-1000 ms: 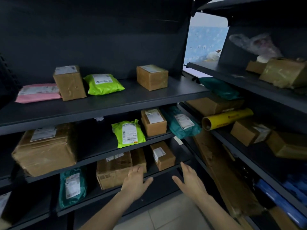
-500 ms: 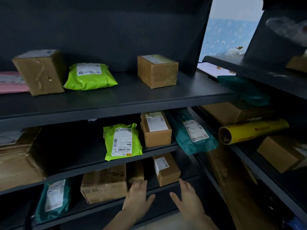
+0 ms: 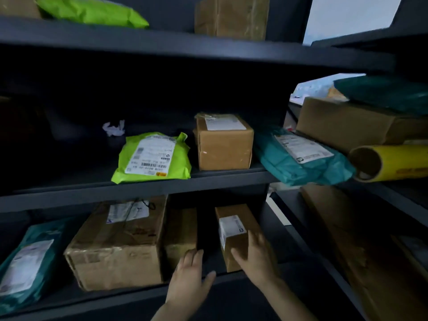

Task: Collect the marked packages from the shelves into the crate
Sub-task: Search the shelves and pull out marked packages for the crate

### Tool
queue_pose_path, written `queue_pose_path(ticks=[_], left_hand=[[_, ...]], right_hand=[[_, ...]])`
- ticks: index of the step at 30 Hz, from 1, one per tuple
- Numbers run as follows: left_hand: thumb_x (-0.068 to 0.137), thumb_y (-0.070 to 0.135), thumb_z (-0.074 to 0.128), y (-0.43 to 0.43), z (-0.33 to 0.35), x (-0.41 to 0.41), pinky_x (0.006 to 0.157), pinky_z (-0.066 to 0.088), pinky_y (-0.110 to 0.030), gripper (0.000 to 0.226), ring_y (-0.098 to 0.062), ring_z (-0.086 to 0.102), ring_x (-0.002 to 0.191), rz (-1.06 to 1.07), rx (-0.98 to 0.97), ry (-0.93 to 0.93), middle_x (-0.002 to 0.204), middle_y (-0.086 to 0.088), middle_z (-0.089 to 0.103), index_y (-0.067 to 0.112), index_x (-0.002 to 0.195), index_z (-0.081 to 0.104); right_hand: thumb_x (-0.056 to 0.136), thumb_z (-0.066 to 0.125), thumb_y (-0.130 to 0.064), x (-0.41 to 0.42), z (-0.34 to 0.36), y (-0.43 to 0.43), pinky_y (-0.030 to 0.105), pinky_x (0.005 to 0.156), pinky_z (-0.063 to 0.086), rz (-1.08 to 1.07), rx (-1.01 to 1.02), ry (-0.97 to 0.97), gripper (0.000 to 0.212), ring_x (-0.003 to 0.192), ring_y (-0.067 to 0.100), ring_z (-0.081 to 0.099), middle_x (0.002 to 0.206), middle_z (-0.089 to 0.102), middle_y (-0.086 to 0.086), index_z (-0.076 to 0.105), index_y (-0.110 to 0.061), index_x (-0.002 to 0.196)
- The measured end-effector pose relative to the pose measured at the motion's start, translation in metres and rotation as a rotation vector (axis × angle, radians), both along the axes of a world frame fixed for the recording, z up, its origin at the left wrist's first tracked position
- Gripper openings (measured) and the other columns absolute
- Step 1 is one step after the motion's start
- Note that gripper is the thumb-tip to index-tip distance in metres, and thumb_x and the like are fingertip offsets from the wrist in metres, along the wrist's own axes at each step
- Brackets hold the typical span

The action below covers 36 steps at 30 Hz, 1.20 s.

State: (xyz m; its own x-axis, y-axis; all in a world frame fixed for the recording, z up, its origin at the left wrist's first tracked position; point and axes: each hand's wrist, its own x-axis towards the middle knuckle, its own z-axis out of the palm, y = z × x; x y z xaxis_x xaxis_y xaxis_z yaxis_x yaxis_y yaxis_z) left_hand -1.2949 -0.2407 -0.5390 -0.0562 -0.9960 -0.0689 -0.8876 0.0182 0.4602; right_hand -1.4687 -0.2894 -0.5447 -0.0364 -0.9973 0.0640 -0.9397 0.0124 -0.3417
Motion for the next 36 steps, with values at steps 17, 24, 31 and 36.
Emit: queue_pose_path(ticks=[17, 24, 31, 36], left_hand=[[0.092, 0.05, 0.042, -0.06, -0.082, 0.024, 0.119, 0.012, -0.034, 0.072, -0.025, 0.014, 0.146, 0.197, -0.399, -0.22, 0.156, -0.01, 0.02, 0.014, 0.149, 0.018], [0.092, 0.049, 0.043, -0.058, -0.084, 0.023, 0.12, 0.007, -0.035, 0.072, -0.024, 0.015, 0.145, 0.203, -0.445, -0.303, 0.155, -0.008, 0.021, 0.015, 0.149, 0.017], [0.091, 0.049, 0.045, -0.057, -0.087, 0.002, 0.121, 0.001, -0.038, 0.073, -0.025, 0.012, 0.146, 0.171, -0.463, -0.327, 0.156, -0.009, 0.02, 0.014, 0.149, 0.016], [0.091, 0.048, 0.045, -0.055, -0.091, -0.003, 0.12, 0.0, -0.04, 0.073, -0.025, 0.01, 0.147, 0.166, -0.469, -0.326, 0.157, -0.008, 0.018, 0.015, 0.15, 0.015]], right_hand=[[0.067, 0.043, -0.081, -0.004, -0.072, -0.054, 0.051, 0.109, 0.026, -0.071, -0.175, 0.163, 0.098, 0.141, 0.03, 0.013, 0.155, 0.015, 0.01, 0.025, -0.02, 0.143], [0.072, 0.046, -0.075, -0.013, -0.066, -0.042, 0.048, 0.109, 0.024, -0.109, -0.223, -0.045, 0.088, 0.139, 0.028, 0.021, 0.15, 0.028, 0.009, 0.033, -0.02, 0.139], [0.082, 0.051, -0.06, -0.027, -0.064, -0.042, 0.043, 0.091, 0.049, -0.194, -0.086, -0.94, 0.063, 0.102, 0.03, 0.058, 0.116, 0.061, 0.014, 0.054, -0.011, 0.122], [0.089, 0.044, -0.056, -0.04, -0.074, -0.046, 0.033, 0.079, 0.043, -0.29, -0.057, -1.107, 0.058, 0.095, 0.025, 0.056, 0.119, 0.06, 0.015, 0.055, -0.007, 0.118]])
